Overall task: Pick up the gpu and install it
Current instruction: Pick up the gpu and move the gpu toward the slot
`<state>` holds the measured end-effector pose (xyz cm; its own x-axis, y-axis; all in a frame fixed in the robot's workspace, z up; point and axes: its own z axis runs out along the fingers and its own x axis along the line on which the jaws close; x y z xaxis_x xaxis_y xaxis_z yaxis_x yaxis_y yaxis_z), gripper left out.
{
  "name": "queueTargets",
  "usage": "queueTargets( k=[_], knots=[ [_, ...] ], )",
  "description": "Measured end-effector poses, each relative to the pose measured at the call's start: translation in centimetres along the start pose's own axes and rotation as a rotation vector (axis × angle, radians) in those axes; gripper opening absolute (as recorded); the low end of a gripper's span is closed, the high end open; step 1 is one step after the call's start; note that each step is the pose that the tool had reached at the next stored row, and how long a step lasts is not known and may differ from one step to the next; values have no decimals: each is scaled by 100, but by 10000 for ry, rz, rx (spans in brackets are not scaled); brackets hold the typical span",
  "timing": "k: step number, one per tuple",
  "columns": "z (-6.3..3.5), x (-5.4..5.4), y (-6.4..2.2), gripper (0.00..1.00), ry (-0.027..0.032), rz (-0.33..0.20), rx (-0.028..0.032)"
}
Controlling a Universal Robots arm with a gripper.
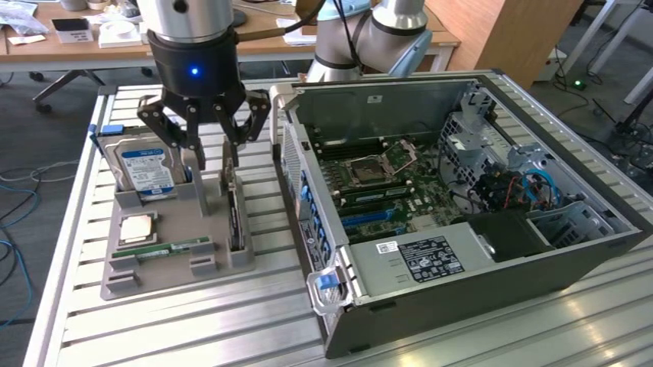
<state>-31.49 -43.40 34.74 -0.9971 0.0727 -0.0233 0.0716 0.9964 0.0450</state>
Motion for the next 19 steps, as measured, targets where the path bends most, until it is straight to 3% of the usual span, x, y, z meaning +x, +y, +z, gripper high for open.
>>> queueTargets(
  k=[10, 19],
  knots=[
    [37, 1, -2, 47, 0, 0, 0],
    [129, 3, -6, 47, 0, 0, 1]
  ],
)
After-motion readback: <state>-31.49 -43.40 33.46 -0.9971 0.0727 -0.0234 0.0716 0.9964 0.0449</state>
